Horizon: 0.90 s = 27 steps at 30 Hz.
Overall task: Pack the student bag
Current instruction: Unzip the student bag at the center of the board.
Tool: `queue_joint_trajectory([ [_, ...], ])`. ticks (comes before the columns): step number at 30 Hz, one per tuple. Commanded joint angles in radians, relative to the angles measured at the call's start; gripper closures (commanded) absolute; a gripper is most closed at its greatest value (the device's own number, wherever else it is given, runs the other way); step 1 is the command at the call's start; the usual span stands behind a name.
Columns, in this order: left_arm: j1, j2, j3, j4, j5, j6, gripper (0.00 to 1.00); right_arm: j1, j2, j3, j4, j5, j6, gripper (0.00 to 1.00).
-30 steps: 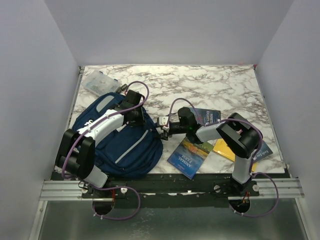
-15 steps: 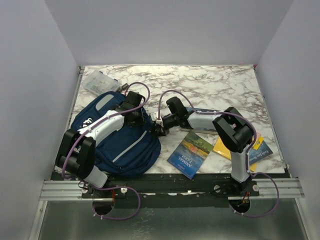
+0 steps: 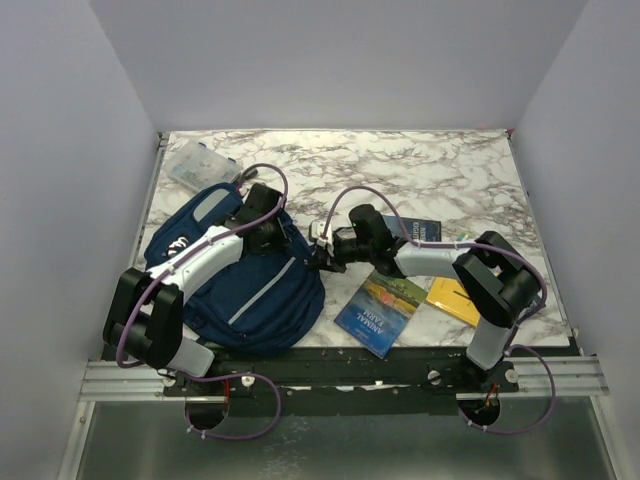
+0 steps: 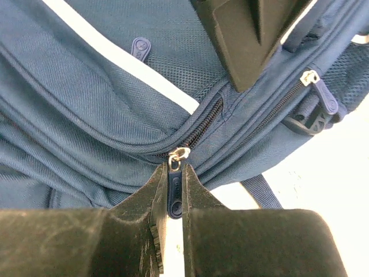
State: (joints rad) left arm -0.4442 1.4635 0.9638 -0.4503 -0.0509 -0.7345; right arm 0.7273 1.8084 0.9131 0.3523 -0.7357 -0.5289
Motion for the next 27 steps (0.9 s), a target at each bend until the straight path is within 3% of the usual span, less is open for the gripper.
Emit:
queue_joint_trajectory([
  [1,0.043,-0.024,0.009,0.035,-0.05,-0.096,1.0,0.047,-0.056,-0.044,0.007,0.17,0.232,0.99],
  [4,0.052,-0.031,0.015,0.045,-0.057,-0.158,1.0,0.057,-0.057,-0.026,-0.004,0.2,0.467,0.99],
  [8,0.059,-0.049,0.016,0.065,-0.083,-0.226,1.0,0.104,-0.133,-0.119,0.071,0.299,0.644,1.0],
  [13,0.061,-0.057,0.012,0.085,-0.102,-0.275,1.0,0.16,-0.166,-0.131,0.042,0.325,0.907,0.99],
  [17,0.061,-0.046,0.022,0.091,-0.066,-0.254,1.0,0.178,-0.145,-0.181,0.179,0.294,1.013,0.99],
  [20,0.061,-0.056,0.022,0.088,-0.012,-0.168,1.0,0.178,-0.149,-0.178,0.152,0.372,0.968,1.0],
  [21,0.061,-0.067,0.014,0.086,-0.001,-0.133,0.95,0.176,-0.149,-0.174,0.134,0.386,0.957,1.0],
  [25,0.061,-0.14,-0.028,0.056,0.065,-0.006,0.59,0.171,-0.147,-0.18,0.133,0.401,0.93,1.0],
  [27,0.058,-0.176,-0.043,0.026,0.119,0.042,0.49,0.169,-0.15,-0.192,0.151,0.408,0.935,1.0],
])
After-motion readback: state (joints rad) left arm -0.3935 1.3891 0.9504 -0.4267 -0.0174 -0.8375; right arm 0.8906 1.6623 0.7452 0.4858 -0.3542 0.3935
